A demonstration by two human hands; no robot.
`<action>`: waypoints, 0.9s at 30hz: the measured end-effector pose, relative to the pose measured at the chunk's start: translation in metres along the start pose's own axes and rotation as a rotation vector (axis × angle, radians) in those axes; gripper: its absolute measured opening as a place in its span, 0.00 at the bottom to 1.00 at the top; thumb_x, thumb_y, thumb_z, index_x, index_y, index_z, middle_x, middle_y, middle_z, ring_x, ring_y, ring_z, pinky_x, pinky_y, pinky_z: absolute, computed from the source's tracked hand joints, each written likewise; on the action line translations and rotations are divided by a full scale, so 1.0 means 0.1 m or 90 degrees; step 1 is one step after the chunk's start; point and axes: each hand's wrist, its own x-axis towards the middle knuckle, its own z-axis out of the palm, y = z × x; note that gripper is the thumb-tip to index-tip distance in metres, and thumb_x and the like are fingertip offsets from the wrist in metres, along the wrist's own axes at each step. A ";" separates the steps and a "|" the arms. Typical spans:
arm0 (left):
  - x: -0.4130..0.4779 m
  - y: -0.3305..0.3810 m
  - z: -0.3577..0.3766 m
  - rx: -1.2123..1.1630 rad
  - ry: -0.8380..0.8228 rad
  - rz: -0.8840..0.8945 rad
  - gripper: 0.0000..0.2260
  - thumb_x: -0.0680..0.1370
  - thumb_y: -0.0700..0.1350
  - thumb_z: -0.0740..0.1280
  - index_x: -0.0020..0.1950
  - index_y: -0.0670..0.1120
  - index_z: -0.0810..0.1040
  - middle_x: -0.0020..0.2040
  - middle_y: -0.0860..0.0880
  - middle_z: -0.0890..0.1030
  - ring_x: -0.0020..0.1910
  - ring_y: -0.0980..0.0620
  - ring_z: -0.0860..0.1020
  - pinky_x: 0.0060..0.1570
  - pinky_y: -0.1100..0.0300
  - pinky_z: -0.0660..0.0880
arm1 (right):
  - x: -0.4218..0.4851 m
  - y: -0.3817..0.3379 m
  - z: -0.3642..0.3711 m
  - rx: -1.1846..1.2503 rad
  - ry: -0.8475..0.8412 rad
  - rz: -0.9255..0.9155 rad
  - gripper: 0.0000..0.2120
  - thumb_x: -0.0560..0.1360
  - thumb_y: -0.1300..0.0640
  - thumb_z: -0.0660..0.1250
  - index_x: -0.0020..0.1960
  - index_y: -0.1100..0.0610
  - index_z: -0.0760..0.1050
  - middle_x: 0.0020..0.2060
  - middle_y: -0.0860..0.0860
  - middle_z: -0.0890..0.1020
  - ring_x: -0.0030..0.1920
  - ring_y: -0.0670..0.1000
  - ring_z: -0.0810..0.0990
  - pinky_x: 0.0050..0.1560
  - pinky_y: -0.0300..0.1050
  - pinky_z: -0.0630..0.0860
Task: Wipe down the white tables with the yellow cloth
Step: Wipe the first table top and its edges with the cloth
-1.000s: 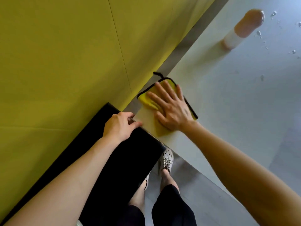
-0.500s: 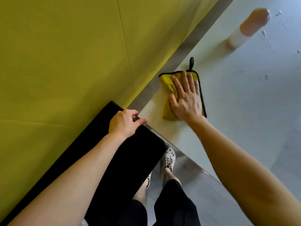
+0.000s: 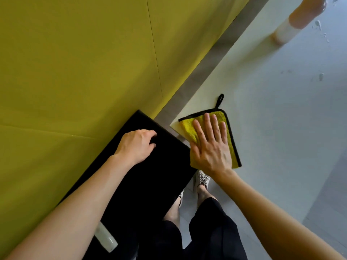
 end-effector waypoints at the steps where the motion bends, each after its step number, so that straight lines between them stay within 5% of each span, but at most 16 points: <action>1: -0.03 -0.02 -0.01 0.019 0.019 0.001 0.19 0.85 0.53 0.69 0.76 0.54 0.76 0.68 0.51 0.84 0.64 0.46 0.83 0.57 0.48 0.81 | 0.13 -0.19 0.03 0.000 -0.004 0.024 0.35 0.88 0.35 0.43 0.89 0.50 0.43 0.88 0.58 0.40 0.87 0.61 0.36 0.86 0.69 0.42; 6: -0.04 -0.04 -0.09 0.056 0.077 -0.002 0.18 0.84 0.52 0.69 0.74 0.51 0.77 0.64 0.48 0.84 0.59 0.42 0.84 0.51 0.47 0.81 | 0.76 -0.70 0.08 0.029 0.011 -0.024 0.35 0.88 0.33 0.45 0.89 0.49 0.49 0.88 0.58 0.44 0.88 0.60 0.38 0.86 0.67 0.42; 10: 0.09 0.11 -0.12 0.074 0.094 0.029 0.19 0.85 0.51 0.68 0.76 0.49 0.76 0.64 0.47 0.84 0.59 0.41 0.84 0.50 0.47 0.80 | -0.16 0.05 0.13 0.008 0.042 -0.034 0.34 0.88 0.36 0.51 0.89 0.49 0.50 0.88 0.57 0.47 0.88 0.60 0.43 0.85 0.68 0.50; 13: 0.12 0.22 -0.10 0.073 0.104 0.059 0.20 0.85 0.50 0.68 0.77 0.48 0.75 0.65 0.47 0.83 0.60 0.42 0.83 0.51 0.46 0.81 | -0.66 0.31 0.16 -0.001 0.016 0.079 0.37 0.88 0.36 0.51 0.89 0.53 0.47 0.88 0.61 0.44 0.88 0.63 0.42 0.84 0.71 0.52; 15: 0.11 0.24 -0.11 0.084 0.105 0.063 0.20 0.85 0.50 0.69 0.77 0.48 0.75 0.65 0.47 0.83 0.61 0.42 0.83 0.51 0.45 0.81 | -0.35 -0.05 0.21 0.024 0.006 0.143 0.39 0.88 0.36 0.49 0.89 0.58 0.44 0.87 0.64 0.41 0.87 0.65 0.38 0.85 0.70 0.48; 20: 0.14 0.27 -0.13 0.123 0.156 0.077 0.19 0.81 0.47 0.73 0.71 0.44 0.79 0.62 0.43 0.83 0.59 0.39 0.82 0.50 0.44 0.81 | 0.66 -0.74 0.23 0.059 0.030 0.059 0.39 0.88 0.34 0.47 0.89 0.57 0.44 0.87 0.63 0.41 0.87 0.62 0.37 0.86 0.65 0.42; 27: 0.31 0.71 0.03 0.172 0.173 0.269 0.29 0.77 0.50 0.78 0.75 0.42 0.77 0.77 0.40 0.76 0.76 0.39 0.74 0.73 0.41 0.75 | -1.12 0.96 0.11 0.023 0.048 0.075 0.43 0.82 0.29 0.62 0.87 0.53 0.59 0.88 0.58 0.54 0.88 0.60 0.50 0.84 0.70 0.54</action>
